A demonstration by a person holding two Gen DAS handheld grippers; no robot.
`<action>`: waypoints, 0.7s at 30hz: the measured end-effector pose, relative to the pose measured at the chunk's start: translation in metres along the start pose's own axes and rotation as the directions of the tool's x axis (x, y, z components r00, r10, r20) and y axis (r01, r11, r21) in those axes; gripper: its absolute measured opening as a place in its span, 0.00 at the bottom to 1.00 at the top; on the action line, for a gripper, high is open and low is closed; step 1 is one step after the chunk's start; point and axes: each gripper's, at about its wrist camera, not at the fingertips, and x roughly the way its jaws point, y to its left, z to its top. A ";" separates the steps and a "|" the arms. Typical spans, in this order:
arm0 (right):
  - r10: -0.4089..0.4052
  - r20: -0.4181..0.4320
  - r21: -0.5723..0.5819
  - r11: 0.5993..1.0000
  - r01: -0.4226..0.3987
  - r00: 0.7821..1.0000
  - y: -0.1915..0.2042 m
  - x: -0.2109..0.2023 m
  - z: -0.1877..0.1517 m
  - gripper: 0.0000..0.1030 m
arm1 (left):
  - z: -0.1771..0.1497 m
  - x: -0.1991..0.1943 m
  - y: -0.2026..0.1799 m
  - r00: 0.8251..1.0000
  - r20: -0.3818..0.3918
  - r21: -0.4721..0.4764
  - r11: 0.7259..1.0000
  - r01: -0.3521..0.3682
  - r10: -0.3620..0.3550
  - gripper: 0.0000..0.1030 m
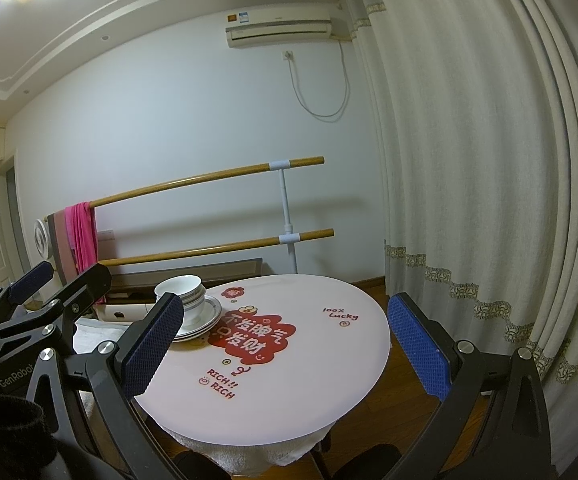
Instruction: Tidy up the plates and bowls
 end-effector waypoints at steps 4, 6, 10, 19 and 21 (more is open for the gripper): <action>0.001 -0.001 0.001 1.000 -0.001 1.000 -0.001 -0.001 0.000 1.00 | 0.000 0.000 0.000 1.000 0.000 0.000 1.000 -0.001 0.001 0.99; 0.001 -0.002 0.002 1.000 -0.001 1.000 0.000 -0.001 0.000 1.00 | 0.000 0.000 0.000 1.000 0.000 0.000 1.000 0.000 0.000 0.99; 0.001 -0.002 0.002 1.000 -0.001 1.000 -0.001 -0.001 0.000 1.00 | 0.000 0.000 0.000 1.000 0.000 0.000 1.000 -0.001 0.001 0.99; 0.003 -0.001 0.004 1.000 -0.003 1.000 -0.001 -0.001 0.000 1.00 | 0.001 0.001 0.002 1.000 0.001 0.003 1.000 -0.005 0.005 0.99; 0.003 -0.002 0.005 1.000 -0.003 1.000 -0.002 -0.001 -0.001 1.00 | 0.000 0.001 0.001 1.000 0.001 0.002 1.000 -0.005 0.005 0.99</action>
